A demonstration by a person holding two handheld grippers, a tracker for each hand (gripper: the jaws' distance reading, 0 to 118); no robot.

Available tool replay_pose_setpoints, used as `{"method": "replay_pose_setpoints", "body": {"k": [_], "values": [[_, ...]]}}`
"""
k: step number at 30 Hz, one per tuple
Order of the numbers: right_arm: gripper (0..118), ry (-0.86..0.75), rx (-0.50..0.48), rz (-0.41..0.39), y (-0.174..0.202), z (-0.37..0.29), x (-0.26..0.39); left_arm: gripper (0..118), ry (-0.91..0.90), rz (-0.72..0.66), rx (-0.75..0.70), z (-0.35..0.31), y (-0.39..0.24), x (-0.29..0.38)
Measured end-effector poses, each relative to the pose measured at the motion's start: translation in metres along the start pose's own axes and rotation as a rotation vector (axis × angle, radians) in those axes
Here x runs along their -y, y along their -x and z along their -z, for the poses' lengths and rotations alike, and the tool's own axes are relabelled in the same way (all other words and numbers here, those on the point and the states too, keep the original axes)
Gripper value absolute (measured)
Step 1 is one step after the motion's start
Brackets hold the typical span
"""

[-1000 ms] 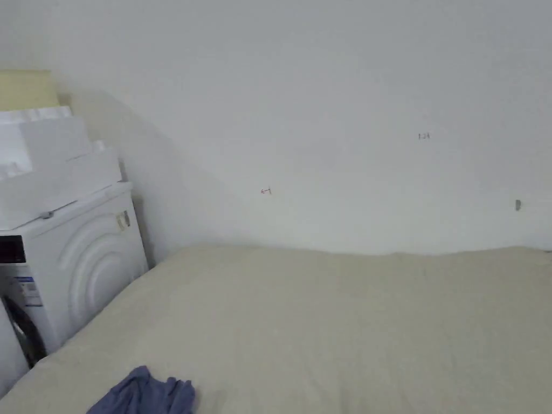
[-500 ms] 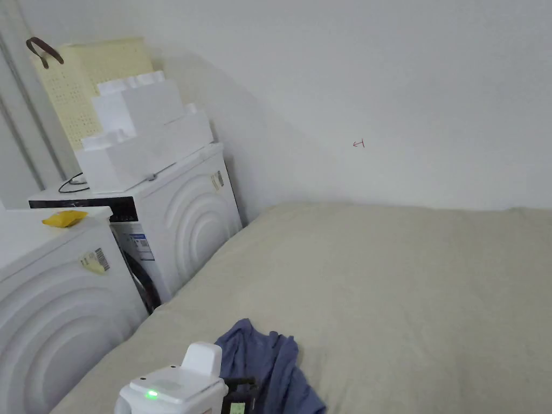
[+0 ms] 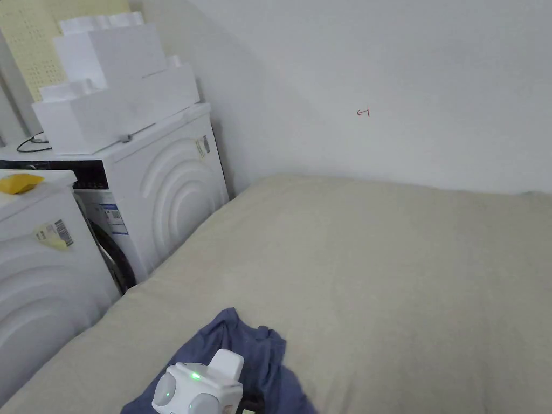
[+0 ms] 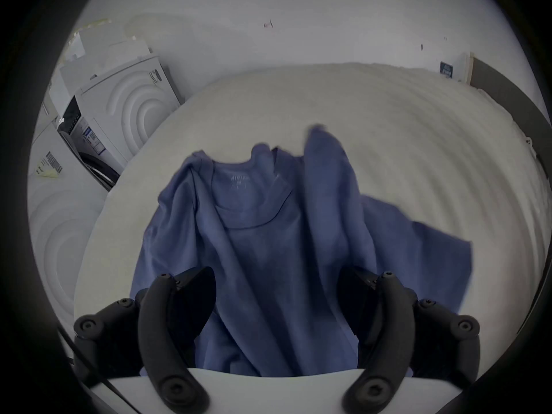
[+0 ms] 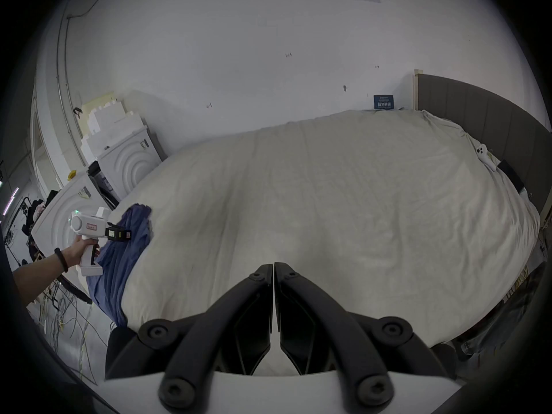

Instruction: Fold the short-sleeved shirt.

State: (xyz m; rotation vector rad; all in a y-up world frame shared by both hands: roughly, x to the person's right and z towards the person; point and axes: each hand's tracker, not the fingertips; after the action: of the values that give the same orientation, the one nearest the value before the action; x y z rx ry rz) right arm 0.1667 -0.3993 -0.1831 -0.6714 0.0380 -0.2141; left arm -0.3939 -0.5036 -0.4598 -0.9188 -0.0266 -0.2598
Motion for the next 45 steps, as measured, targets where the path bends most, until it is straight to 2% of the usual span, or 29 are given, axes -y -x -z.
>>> {"method": "replay_pose_setpoints", "body": {"k": [4, 8, 9, 12, 14, 19, 22, 25, 27, 33, 34, 35, 36, 39, 41, 45], "values": [[2, 0.039, -0.006, -0.021, 0.003, 0.009, 0.007, 84, -0.015, -0.076, 0.029, 0.003, 0.005, 0.004], [2, 0.056, -0.019, -0.012, 0.004, 0.011, 0.012, 63, -0.043, -0.102, 0.035, 0.002, -0.004, 0.010], [2, 0.057, -0.021, -0.007, 0.004, 0.011, 0.013, 55, -0.046, -0.101, 0.040, 0.002, -0.006, 0.012], [2, 0.072, -0.025, 0.003, 0.002, 0.010, 0.016, 18, -0.061, -0.113, 0.074, 0.002, -0.012, 0.013], [2, 0.076, -0.018, 0.000, 0.001, 0.009, 0.018, 4, -0.055, -0.133, 0.052, 0.001, -0.016, 0.009], [2, 0.070, -0.014, 0.017, -0.006, -0.001, 0.018, 0, -0.088, -0.216, 0.086, -0.007, 0.003, 0.011], [2, 0.054, -0.019, 0.011, -0.010, -0.006, 0.015, 0, -0.162, -0.225, 0.068, -0.040, 0.011, 0.006], [2, 0.031, -0.032, 0.021, -0.013, -0.011, 0.014, 0, -0.280, -0.311, 0.082, -0.087, 0.036, -0.004], [2, 0.013, -0.063, 0.051, -0.015, -0.016, 0.015, 0, -0.336, -0.304, 0.031, -0.120, 0.048, -0.013], [2, -0.018, -0.100, 0.087, -0.020, -0.031, 0.022, 0, -0.551, -0.365, 0.046, -0.239, 0.083, -0.066], [2, -0.025, -0.101, 0.093, -0.021, -0.033, 0.023, 0, -0.569, -0.334, 0.049, -0.247, 0.088, -0.076], [2, -0.033, -0.106, 0.102, -0.021, -0.036, 0.023, 0, -0.585, -0.221, -0.068, -0.259, 0.085, -0.086], [2, -0.045, -0.107, 0.114, -0.022, -0.039, 0.024, 0, -0.571, -0.195, -0.047, -0.268, 0.086, -0.097], [2, -0.061, -0.106, 0.132, -0.026, -0.044, 0.025, 0, -0.654, -0.256, 0.009, -0.278, 0.087, -0.115], [2, -0.069, -0.095, 0.135, -0.029, -0.048, 0.026, 0, -0.675, -0.250, 0.010, -0.281, 0.074, -0.128], [2, -0.094, -0.075, 0.161, -0.038, -0.053, 0.023, 0, -0.705, -0.211, 0.155, -0.276, 0.036, -0.155]]}}
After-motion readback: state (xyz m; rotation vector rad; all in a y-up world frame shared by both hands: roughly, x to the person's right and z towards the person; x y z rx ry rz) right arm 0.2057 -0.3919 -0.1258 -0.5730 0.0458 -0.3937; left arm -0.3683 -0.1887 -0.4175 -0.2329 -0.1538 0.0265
